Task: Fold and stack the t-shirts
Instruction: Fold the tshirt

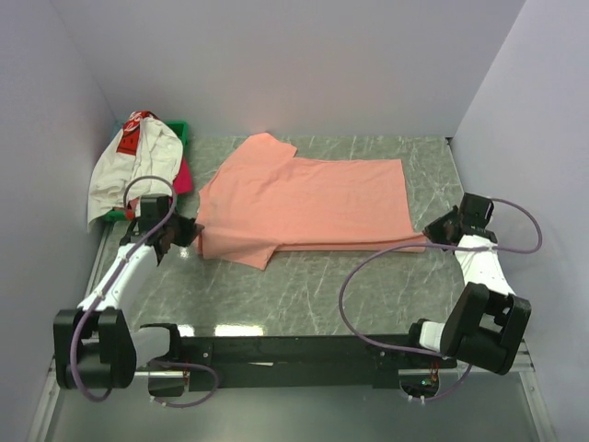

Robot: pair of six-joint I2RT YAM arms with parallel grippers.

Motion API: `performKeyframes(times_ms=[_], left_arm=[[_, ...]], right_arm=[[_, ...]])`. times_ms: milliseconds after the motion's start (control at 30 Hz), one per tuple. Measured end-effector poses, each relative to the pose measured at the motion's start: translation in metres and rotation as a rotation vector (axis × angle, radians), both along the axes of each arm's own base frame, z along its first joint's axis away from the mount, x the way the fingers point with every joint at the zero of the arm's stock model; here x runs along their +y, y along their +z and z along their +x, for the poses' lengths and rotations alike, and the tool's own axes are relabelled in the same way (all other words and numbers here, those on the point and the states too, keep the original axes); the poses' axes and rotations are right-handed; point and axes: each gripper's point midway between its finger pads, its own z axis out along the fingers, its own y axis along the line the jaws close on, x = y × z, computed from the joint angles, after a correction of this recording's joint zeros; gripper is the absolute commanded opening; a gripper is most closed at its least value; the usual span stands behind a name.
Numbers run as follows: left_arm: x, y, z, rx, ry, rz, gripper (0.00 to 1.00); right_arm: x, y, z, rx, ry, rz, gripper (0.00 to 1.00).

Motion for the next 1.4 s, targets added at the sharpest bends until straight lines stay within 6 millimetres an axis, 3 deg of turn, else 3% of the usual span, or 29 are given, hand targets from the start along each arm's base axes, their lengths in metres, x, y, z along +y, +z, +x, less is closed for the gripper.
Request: performKeyframes(times_ms=[333,567,833,1167,1233,1267,1300,1367,1400], left_arm=[[0.005,0.001,0.039,0.017,0.015,0.025,0.04],[0.004,-0.002,0.062,0.021,0.003,0.024,0.02],[0.003,-0.009,0.077,0.033,-0.016,0.031,0.03],[0.003,-0.014,0.093,0.039,-0.02,0.032,0.05],[0.003,-0.02,0.095,0.049,-0.021,0.031,0.14],[0.003,-0.022,0.096,0.054,-0.022,0.031,0.2],[0.002,-0.025,0.098,0.057,-0.023,0.03,0.37],[0.001,-0.027,0.1,0.053,-0.032,0.026,0.58],[0.0,-0.028,0.102,0.048,-0.037,0.025,0.62]], right_arm=[[0.018,0.0,0.032,0.017,0.098,-0.038,0.0],[0.015,-0.009,0.038,0.052,0.096,-0.062,0.0],[0.011,-0.016,0.043,0.079,0.092,-0.076,0.0],[0.018,-0.008,0.076,0.077,0.144,-0.113,0.0],[0.021,-0.01,0.08,0.086,0.155,-0.115,0.09],[0.021,-0.011,0.081,0.092,0.159,-0.118,0.23],[0.021,-0.012,0.083,0.099,0.161,-0.117,0.31],[0.019,-0.016,0.085,0.117,0.164,-0.128,0.47],[0.018,-0.016,0.084,0.126,0.162,-0.132,0.5]])
